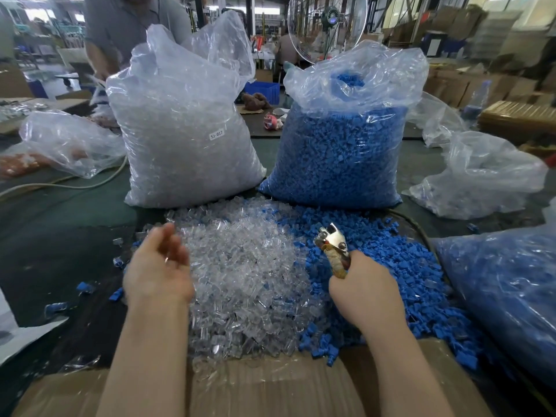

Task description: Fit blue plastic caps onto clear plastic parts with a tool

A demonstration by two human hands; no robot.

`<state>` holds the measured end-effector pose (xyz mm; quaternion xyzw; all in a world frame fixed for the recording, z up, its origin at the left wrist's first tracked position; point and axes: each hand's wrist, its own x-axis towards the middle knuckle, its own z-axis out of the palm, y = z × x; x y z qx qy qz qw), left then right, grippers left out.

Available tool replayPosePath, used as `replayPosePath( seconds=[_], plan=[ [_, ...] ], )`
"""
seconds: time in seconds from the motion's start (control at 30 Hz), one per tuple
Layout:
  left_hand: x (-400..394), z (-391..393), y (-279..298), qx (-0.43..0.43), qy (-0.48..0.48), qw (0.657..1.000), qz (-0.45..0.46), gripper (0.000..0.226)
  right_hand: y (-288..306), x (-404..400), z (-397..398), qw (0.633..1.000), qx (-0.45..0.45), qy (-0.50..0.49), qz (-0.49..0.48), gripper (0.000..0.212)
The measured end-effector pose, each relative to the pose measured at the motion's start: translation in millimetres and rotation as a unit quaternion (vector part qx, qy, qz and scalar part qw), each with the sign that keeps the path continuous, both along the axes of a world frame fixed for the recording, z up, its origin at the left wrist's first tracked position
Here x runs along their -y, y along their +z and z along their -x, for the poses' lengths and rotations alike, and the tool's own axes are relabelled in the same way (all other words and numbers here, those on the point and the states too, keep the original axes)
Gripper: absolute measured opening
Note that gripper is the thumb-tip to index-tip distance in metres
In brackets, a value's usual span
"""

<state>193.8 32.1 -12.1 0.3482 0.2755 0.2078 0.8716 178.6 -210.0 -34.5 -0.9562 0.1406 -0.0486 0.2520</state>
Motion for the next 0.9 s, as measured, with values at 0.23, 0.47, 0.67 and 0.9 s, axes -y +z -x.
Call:
replayPosePath(
  seconds=[0.23, 0.47, 0.67, 0.9],
  plan=[
    [38.6, -0.5, -7.3, -0.111, -0.248, 0.751, -0.602, 0.021, -0.6, -0.5, -0.3, 0.996, -0.032, -0.056, 0.057, 0.023],
    [48.0, 1.1, -11.1, -0.154, -0.241, 0.562, -0.776, 0.023, -4.5, -3.3, 0.2, 0.995, -0.050, -0.063, 0.064, 0.017],
    [47.6, 3.0, -11.2, -0.123, -0.209, 0.594, -0.767, 0.011, -7.1, -2.5, 0.1, 0.995, -0.033, -0.064, 0.063, 0.014],
    [51.5, 1.3, -14.3, -0.102, -0.214, 0.638, -0.733, 0.011, -5.3, -3.2, -1.7, 0.996, 0.037, -0.073, 0.021, 0.017]
  ],
)
